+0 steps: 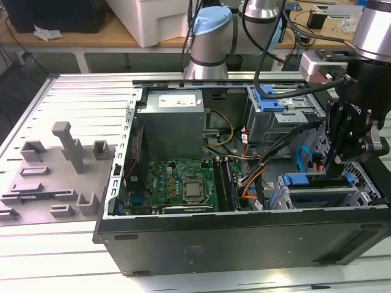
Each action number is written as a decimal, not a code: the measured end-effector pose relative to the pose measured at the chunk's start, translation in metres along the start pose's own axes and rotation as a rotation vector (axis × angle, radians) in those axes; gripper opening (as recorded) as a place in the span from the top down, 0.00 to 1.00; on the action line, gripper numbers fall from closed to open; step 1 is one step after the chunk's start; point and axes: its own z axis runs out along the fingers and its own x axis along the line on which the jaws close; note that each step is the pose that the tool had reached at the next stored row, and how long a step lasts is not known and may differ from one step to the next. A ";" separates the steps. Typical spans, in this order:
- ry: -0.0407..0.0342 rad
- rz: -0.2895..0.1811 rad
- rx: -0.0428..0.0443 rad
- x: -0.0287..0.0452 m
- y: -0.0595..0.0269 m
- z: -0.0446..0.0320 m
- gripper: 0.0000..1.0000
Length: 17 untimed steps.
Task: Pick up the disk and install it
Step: 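Insert the first disk wire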
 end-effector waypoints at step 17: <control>-0.0011 -0.004 -0.0246 -0.0006 -0.0039 0.0012 0.83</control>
